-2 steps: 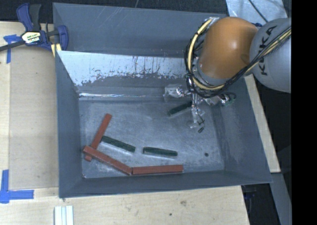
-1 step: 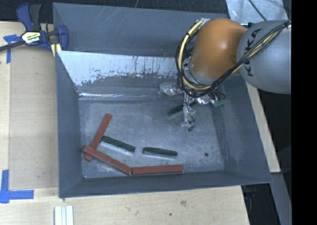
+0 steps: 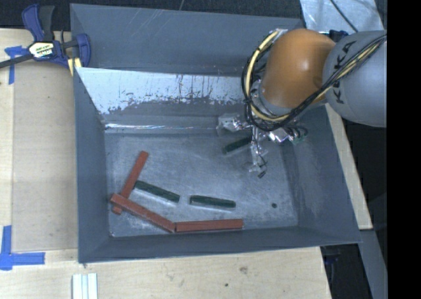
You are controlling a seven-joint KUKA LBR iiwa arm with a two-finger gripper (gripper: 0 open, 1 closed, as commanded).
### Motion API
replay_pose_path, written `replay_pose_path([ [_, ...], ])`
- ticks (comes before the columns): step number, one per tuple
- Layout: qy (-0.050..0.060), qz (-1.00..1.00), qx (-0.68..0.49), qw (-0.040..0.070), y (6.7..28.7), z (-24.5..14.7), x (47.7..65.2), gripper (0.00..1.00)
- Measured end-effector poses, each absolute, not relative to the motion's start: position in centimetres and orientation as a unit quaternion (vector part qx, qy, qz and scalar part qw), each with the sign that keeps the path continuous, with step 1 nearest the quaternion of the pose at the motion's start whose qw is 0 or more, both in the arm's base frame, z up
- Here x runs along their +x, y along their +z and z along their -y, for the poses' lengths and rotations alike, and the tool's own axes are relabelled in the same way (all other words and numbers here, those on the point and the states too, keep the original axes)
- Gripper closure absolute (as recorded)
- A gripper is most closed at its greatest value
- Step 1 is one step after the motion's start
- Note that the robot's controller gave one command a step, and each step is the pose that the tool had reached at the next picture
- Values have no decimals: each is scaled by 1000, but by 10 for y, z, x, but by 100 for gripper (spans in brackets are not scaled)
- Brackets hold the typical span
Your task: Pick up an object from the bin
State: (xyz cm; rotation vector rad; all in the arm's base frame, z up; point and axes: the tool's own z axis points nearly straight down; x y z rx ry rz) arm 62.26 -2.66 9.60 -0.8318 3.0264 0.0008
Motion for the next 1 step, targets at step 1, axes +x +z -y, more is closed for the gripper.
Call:
replay_pose_path([
  [1, 0, -969, -248, 2, 71, 75, 609, 100],
])
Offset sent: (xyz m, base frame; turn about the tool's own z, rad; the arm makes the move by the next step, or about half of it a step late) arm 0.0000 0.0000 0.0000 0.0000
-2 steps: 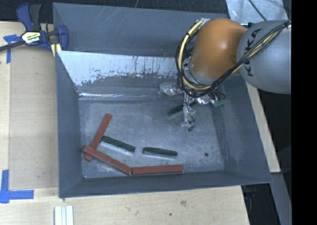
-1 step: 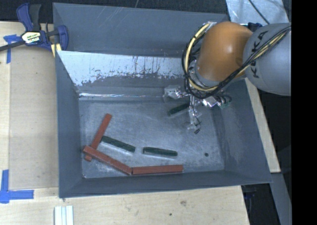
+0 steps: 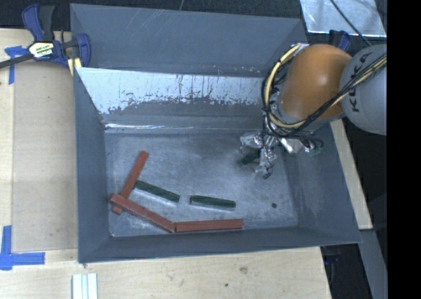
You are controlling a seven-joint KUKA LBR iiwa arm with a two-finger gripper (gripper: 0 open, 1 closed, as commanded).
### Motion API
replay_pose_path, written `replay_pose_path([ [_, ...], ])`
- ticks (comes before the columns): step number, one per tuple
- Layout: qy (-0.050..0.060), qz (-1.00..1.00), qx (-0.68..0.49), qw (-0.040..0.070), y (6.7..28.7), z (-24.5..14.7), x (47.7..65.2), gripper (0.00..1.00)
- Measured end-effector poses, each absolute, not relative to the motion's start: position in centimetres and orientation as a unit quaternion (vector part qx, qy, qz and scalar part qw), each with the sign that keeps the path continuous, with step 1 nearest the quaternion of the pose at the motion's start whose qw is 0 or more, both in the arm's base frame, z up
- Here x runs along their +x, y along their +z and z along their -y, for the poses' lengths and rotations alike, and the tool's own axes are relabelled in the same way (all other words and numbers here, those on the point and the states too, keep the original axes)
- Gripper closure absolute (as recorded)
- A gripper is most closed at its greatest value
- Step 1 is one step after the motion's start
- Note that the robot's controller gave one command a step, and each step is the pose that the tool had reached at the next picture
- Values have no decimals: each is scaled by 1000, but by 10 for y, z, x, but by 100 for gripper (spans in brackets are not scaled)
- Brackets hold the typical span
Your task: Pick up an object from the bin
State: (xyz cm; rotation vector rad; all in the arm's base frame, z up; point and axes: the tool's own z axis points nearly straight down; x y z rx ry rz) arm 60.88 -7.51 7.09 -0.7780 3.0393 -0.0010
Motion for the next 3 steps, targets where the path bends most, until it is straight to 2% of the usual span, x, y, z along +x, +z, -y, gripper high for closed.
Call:
replay_pose_path([
  [1, 0, -969, -248, 2, 71, 75, 609, 100],
  [2, 1, -967, -254, 0, 192, 99, 596, 100],
  [3, -1, -968, -251, 2, 219, 121, 585, 100],
])
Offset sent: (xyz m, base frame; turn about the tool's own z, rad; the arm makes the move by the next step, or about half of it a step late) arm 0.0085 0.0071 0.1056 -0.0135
